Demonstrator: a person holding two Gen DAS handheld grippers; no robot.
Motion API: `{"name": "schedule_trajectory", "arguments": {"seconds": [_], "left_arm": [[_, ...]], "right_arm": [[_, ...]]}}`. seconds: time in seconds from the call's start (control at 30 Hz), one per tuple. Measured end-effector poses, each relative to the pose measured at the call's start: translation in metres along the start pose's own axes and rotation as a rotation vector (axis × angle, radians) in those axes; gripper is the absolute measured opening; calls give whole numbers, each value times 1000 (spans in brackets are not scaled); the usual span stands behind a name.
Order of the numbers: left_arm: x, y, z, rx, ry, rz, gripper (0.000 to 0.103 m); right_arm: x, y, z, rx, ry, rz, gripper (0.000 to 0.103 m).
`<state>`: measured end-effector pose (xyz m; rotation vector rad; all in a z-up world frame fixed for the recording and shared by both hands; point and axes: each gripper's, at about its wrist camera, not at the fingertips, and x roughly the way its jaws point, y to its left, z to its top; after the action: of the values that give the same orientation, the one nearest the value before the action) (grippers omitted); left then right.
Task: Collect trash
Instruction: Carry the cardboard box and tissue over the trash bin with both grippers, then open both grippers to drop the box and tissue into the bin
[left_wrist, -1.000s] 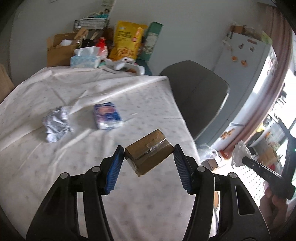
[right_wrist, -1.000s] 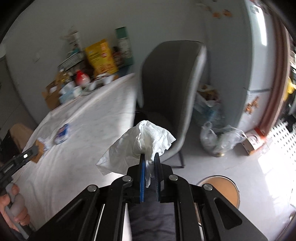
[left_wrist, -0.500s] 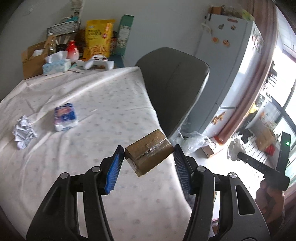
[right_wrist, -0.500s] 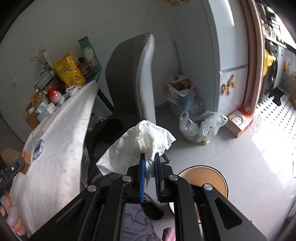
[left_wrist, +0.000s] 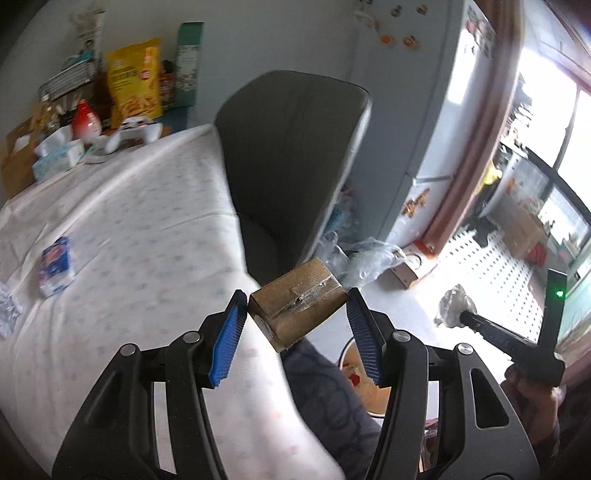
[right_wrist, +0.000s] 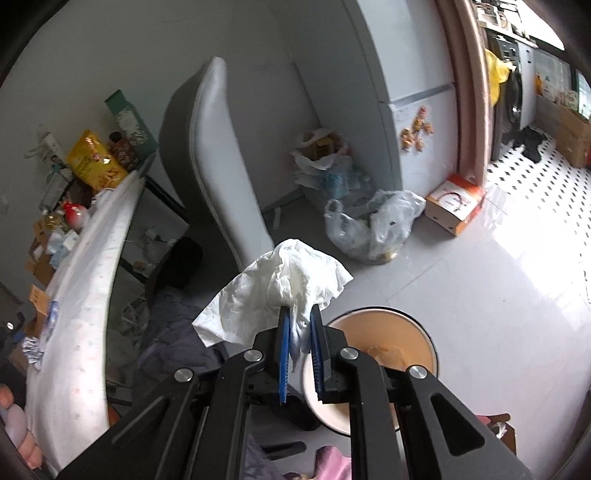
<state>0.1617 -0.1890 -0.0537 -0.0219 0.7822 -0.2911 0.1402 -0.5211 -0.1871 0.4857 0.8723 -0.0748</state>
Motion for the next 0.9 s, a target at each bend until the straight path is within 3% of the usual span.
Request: {"name": "schedule_trajectory", "arguments": {"seconds": [0.1, 0.13, 0.17, 0.23, 0.43, 0.7, 0.9], "left_arm": [[8, -15, 0, 25, 17, -13, 56], [10, -19, 0, 33, 21, -16, 56], [12, -24, 0, 44, 26, -21, 56], [17, -32, 1, 54, 40, -36, 56], [40, -65, 1, 96, 102, -111, 56], [69, -122, -3, 172, 174, -204, 56], [96, -153, -9, 174, 272, -297, 56]], "right_arm": [[12, -11, -3, 22, 26, -3, 13], [18, -15, -4, 37, 43, -4, 17], [21, -19, -4, 53, 52, -1, 40], [22, -27, -7, 95, 45, 6, 69], [14, -48, -10, 145, 34, 1, 74], [-20, -85, 0, 205, -50, -55, 77], [-41, -113, 0, 252, -97, -103, 78]]}}
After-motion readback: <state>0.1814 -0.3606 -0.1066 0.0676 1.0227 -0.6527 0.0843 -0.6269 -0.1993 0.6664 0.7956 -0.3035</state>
